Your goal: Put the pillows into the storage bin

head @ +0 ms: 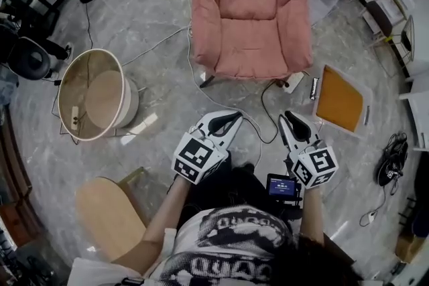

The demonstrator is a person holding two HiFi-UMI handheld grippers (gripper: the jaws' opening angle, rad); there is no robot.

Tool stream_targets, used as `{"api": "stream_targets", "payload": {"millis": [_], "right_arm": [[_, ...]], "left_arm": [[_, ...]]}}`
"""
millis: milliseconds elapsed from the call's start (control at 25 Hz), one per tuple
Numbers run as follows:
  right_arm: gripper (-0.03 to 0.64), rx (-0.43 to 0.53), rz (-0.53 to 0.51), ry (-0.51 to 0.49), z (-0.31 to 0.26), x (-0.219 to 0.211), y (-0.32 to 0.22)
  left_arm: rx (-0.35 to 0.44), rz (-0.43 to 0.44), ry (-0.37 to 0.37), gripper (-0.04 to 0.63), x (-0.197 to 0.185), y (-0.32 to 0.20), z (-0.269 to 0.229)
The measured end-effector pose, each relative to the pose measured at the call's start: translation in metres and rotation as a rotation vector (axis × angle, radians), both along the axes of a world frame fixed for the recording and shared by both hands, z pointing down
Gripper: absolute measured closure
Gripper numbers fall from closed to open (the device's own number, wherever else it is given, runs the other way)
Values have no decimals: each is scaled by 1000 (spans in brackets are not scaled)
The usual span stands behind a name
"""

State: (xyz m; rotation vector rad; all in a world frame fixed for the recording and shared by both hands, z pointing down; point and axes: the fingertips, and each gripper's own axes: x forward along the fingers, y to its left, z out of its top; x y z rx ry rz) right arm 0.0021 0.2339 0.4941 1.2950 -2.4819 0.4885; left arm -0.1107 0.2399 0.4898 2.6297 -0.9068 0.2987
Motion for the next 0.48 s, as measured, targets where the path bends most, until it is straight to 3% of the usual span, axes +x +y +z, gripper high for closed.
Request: {"api": "stream_targets", "payload": {"millis": [80,480], "right_arm": [[613,21,-3,-1,-3,6,12],[618,45,-78,-9,-12,46,75]], "left_arm": [[2,0,-6,583,10,12,2],[16,-13,-38,583,67,83,-5]]}}
